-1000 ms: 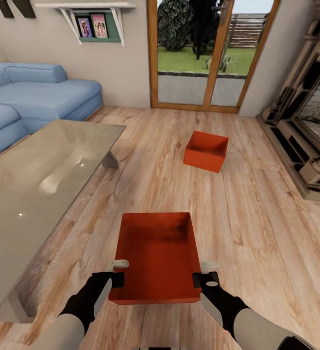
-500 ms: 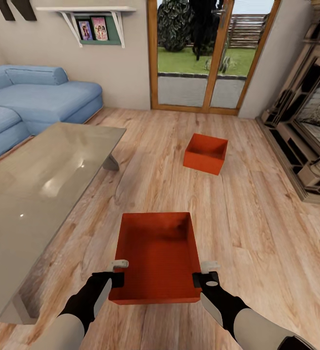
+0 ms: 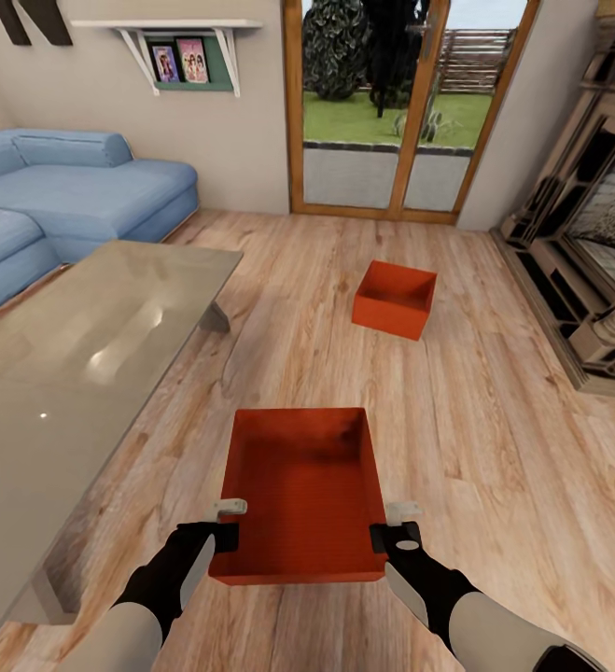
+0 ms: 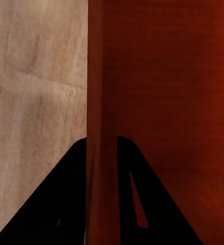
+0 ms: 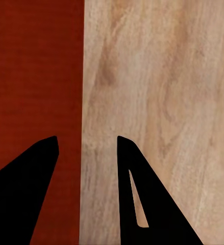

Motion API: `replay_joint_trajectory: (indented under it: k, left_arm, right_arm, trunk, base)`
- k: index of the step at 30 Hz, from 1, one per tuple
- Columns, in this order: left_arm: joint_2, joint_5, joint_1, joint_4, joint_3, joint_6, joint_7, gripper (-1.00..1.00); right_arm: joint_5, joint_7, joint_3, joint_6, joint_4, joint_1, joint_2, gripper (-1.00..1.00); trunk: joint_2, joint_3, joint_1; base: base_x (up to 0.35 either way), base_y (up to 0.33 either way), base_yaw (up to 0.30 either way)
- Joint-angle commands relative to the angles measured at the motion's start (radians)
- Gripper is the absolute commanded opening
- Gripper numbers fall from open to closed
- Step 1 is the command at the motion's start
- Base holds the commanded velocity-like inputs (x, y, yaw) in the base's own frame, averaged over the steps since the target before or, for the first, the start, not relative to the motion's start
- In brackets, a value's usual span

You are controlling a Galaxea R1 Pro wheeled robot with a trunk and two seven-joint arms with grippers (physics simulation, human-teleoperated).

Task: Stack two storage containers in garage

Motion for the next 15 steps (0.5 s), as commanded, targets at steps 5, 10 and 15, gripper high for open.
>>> replay_joint_trajectory:
  k: [5, 10, 15]
  left_arm:
    - [0.000, 0.002, 0.000, -0.001, 0.001, 0.006, 0.010, -1.00]
    - [0.000, 0.002, 0.000, -0.001, 0.001, 0.007, 0.010, -1.00]
    - [0.000, 0.002, 0.000, -0.001, 0.001, 0.007, 0.010, -1.00]
  right_arm:
    - [0.004, -0.004, -0.004, 0.002, -0.018, -0.001, -0.001, -1.00]
    - [0.004, -0.003, -0.004, 0.001, -0.018, -0.001, -0.001, -1.00]
    - [0.004, -0.003, -0.004, 0.001, -0.018, -0.001, -0.001, -1.00]
  trunk:
    - [0.035, 0.015, -0.019]
    - [0.070, 0.031, -0.039]
    - [0.105, 0.046, -0.058]
  base:
    - [0.000, 0.000, 0.000]
    - [0.000, 0.000, 0.000]
    - [0.000, 0.000, 0.000]
